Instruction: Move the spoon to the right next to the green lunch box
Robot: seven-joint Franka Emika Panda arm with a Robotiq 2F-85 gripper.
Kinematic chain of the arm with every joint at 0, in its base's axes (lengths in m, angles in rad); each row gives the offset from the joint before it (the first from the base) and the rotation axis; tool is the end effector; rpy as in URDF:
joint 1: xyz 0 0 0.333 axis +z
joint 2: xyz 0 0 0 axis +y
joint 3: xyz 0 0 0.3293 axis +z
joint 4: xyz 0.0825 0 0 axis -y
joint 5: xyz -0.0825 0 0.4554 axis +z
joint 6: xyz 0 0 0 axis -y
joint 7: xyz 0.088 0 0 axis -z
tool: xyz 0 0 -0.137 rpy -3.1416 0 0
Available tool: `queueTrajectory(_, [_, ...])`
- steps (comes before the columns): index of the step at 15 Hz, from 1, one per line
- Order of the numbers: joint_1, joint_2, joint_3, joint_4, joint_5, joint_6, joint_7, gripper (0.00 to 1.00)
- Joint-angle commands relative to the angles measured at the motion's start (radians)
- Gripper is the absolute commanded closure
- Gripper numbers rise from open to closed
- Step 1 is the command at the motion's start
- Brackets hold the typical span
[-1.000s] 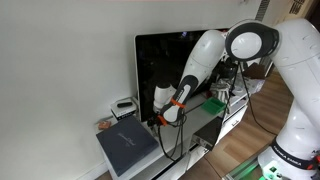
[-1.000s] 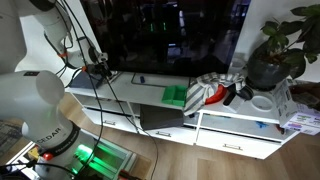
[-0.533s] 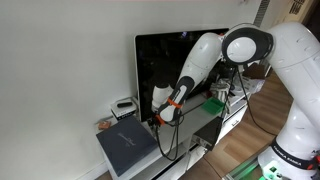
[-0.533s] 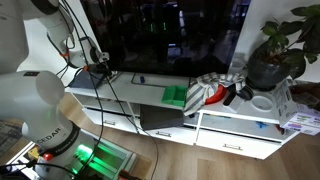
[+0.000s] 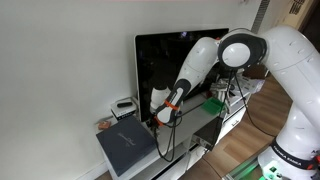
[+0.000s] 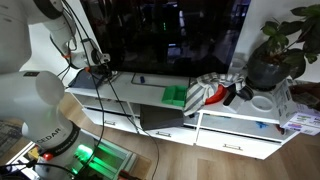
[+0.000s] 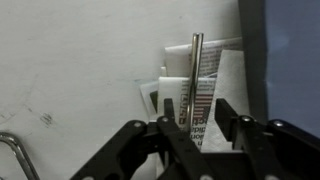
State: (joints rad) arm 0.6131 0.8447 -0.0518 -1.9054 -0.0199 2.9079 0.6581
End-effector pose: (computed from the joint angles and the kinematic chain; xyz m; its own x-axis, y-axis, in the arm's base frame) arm 0.5592 0.3502 -0.0203 0.9864 -0.0612 0.1524 -0.0527 -0.9969 -0.0593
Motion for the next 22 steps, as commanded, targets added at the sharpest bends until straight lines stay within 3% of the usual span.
queueTrajectory(1, [-0.015,0.031,0.016,0.048,0.035,-0.027,-0.038,0.58])
queueTrajectory(2, [-0.015,0.036,0.016,0.054,0.035,-0.03,-0.038,0.61])
queueTrajectory(3, [-0.015,0.04,0.016,0.06,0.036,-0.033,-0.039,0.7])
queueTrajectory(4, [-0.014,0.042,0.015,0.064,0.036,-0.037,-0.038,0.69])
queueTrajectory(7, [-0.009,0.047,0.01,0.073,0.034,-0.049,-0.037,0.99])
queueTrajectory(16, [-0.025,0.011,0.038,0.029,0.039,-0.096,-0.076,0.98])
queueTrajectory(22, [-0.083,-0.008,0.078,-0.023,0.102,-0.069,-0.064,0.98])
